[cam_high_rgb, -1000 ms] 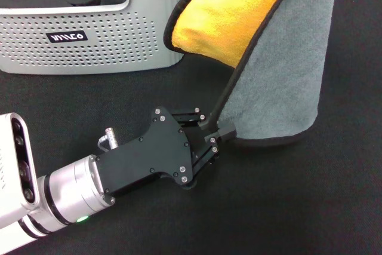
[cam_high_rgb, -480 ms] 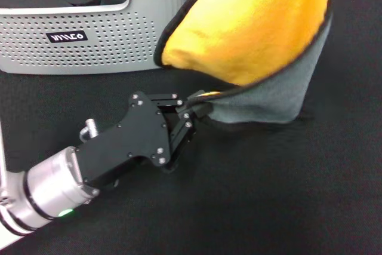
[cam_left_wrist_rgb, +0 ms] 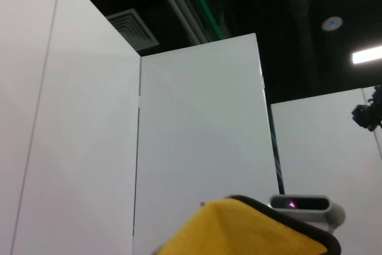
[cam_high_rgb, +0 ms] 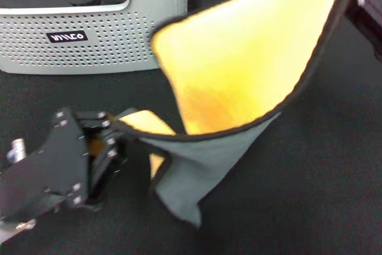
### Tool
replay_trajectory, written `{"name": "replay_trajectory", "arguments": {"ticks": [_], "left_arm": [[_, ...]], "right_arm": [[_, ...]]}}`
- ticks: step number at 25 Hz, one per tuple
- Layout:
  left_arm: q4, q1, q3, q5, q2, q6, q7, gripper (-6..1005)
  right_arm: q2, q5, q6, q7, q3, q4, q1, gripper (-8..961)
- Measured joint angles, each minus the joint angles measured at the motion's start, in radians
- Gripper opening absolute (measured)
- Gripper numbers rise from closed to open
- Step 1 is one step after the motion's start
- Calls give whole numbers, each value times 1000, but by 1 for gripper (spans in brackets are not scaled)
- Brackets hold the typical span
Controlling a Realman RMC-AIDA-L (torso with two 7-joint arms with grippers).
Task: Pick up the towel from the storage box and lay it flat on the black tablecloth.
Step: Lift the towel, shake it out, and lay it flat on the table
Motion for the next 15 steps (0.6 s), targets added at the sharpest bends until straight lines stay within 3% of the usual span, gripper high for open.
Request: {"name": "replay_trajectory", "arguments": {"ticks": [6,9,15], "left_arm": [[145,142,6,26,48,2,-21,9],[220,208,2,23,60,4,-17,9],[380,317,7,24,83,5,-32,10]], "right_arm": [[5,-30,5,52,-55,82,-129,5],[4,-54,37,59,-75,123,-222,5],[6,-68,145,75,-76,190,-323,5]]}}
